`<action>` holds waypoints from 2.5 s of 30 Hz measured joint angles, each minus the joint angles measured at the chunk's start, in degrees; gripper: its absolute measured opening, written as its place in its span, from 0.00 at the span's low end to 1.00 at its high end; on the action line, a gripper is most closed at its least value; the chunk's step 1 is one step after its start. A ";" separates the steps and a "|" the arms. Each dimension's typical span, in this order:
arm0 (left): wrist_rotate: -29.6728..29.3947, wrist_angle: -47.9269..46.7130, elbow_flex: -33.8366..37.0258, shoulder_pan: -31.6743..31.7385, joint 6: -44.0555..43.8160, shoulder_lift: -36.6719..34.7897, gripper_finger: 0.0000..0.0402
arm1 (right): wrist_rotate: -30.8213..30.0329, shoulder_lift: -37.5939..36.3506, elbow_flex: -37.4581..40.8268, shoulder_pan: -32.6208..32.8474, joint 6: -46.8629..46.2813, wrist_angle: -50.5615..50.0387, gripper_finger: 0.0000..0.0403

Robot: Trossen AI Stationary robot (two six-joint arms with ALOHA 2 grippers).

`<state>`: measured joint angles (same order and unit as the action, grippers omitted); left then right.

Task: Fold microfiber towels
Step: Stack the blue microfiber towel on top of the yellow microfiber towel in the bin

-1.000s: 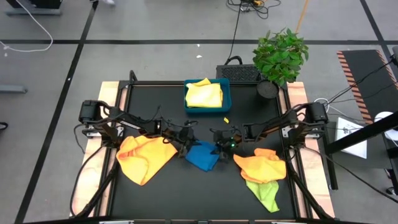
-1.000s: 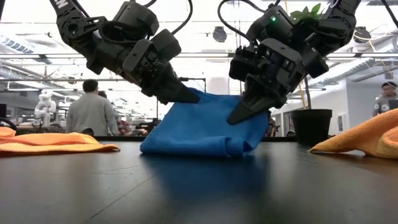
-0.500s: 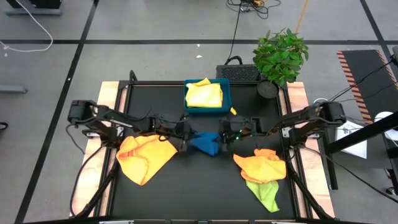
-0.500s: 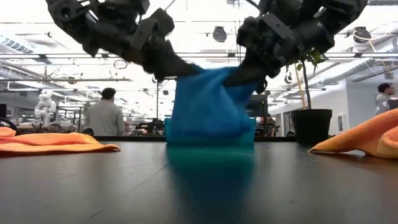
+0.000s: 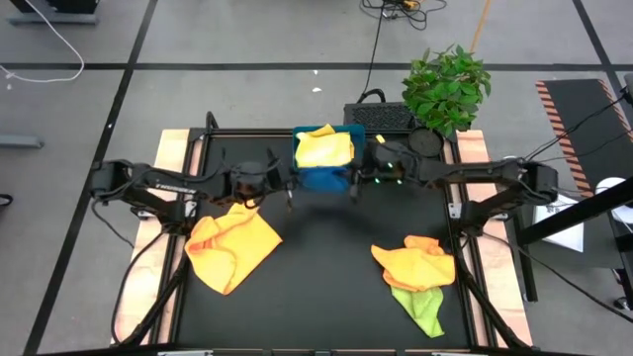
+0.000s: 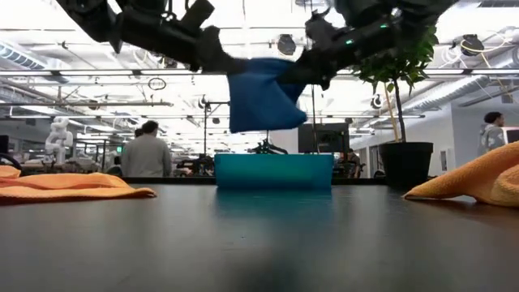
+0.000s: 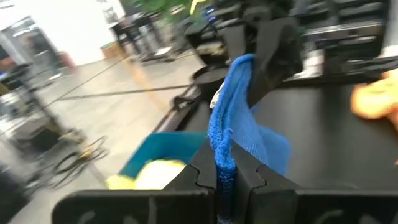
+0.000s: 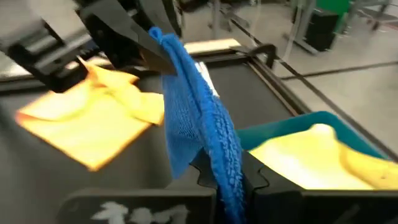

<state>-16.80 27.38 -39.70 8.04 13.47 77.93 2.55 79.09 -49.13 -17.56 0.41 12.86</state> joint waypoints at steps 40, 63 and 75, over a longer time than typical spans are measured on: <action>9.58 6.55 0.22 16.62 -5.27 13.09 0.04 | 6.20 17.57 -9.68 -12.56 1.84 -5.33 0.01; 11.25 -0.53 0.09 16.99 -7.81 11.56 0.04 | 9.27 19.83 -9.85 -12.87 -2.32 -6.28 0.01; 10.39 3.82 -1.36 21.85 -4.68 19.51 0.08 | -1.17 24.83 -9.71 -13.74 3.96 -0.82 0.01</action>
<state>-6.41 31.20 -41.06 29.89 8.79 97.44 1.38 103.92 -58.84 -31.30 4.37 12.04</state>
